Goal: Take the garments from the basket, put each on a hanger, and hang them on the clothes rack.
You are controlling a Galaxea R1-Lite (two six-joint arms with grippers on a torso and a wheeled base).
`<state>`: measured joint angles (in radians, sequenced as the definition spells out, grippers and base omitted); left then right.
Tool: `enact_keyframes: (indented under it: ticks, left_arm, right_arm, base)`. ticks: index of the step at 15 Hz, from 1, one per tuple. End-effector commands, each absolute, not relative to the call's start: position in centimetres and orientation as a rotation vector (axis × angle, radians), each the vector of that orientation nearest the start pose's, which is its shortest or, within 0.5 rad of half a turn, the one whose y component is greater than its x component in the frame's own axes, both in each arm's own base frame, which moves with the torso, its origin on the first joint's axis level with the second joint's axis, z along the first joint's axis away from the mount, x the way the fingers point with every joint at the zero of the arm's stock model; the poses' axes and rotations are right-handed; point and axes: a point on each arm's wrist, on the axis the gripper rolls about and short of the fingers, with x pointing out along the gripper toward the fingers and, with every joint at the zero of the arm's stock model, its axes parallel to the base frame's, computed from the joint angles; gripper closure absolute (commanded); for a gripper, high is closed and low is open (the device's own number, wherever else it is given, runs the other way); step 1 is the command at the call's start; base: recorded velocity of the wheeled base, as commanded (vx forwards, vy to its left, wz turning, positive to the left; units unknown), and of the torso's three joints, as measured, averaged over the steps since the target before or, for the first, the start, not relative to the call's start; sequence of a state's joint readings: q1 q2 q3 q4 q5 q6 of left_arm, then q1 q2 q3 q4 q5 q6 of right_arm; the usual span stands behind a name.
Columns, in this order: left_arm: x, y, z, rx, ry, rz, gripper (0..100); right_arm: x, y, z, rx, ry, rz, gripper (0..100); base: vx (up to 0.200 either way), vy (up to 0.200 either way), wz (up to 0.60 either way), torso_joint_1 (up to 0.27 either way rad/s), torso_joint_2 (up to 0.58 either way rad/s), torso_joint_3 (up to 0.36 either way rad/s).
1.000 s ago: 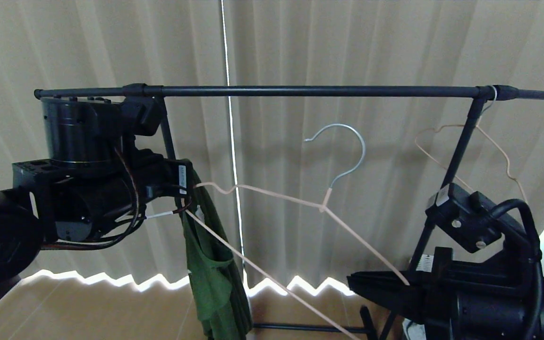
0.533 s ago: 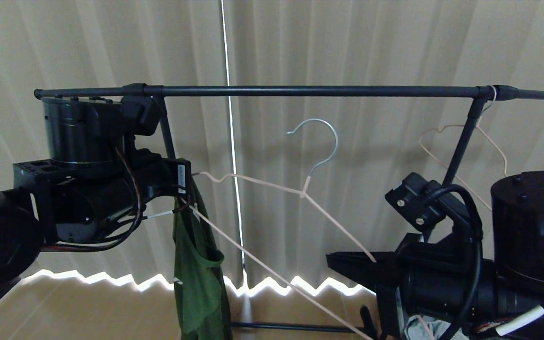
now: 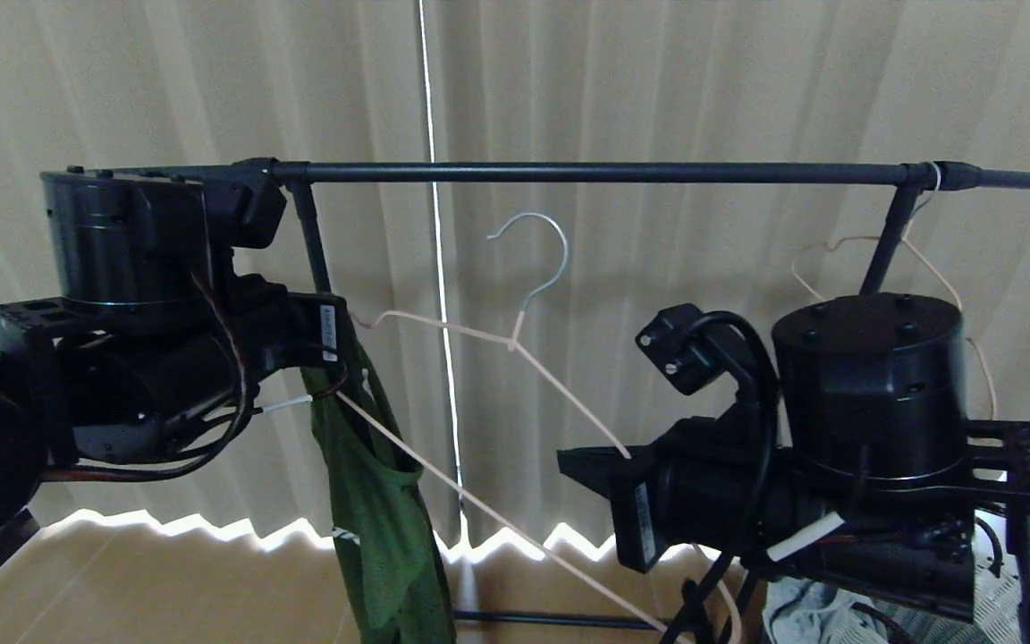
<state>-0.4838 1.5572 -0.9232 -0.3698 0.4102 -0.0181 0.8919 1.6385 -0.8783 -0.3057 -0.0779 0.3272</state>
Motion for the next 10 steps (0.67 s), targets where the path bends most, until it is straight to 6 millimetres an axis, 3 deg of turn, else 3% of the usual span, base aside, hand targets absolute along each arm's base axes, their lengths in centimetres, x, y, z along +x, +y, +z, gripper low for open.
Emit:
enact_keyframes:
  ticks: [1, 4, 10]
  left_arm:
    - [24.5, -11.8, 23.8, 0.087, 0.219, -0.068, 100]
    - [24.1, -11.4, 24.3, 0.079, 0.204, -0.056, 100]
    - [24.1, -10.2, 24.7, 0.088, 0.198, 0.016, 100]
  right_arm:
    - [19.0, 24.6, 17.5, 0.066, 0.571, 0.712, 100]
    - [19.6, 26.1, 16.6, 0.038, 0.572, 0.649, 100]
    - [20.0, 25.3, 17.0, 0.048, 0.539, 0.547, 100]
  base:
    - [0.0, 0.0, 0.0, 0.0, 0.0, 0.0]
    - [0.0, 0.0, 0.0, 0.0, 0.0, 0.0]
    - [0.0, 0.0, 0.0, 0.0, 0.0, 0.0]
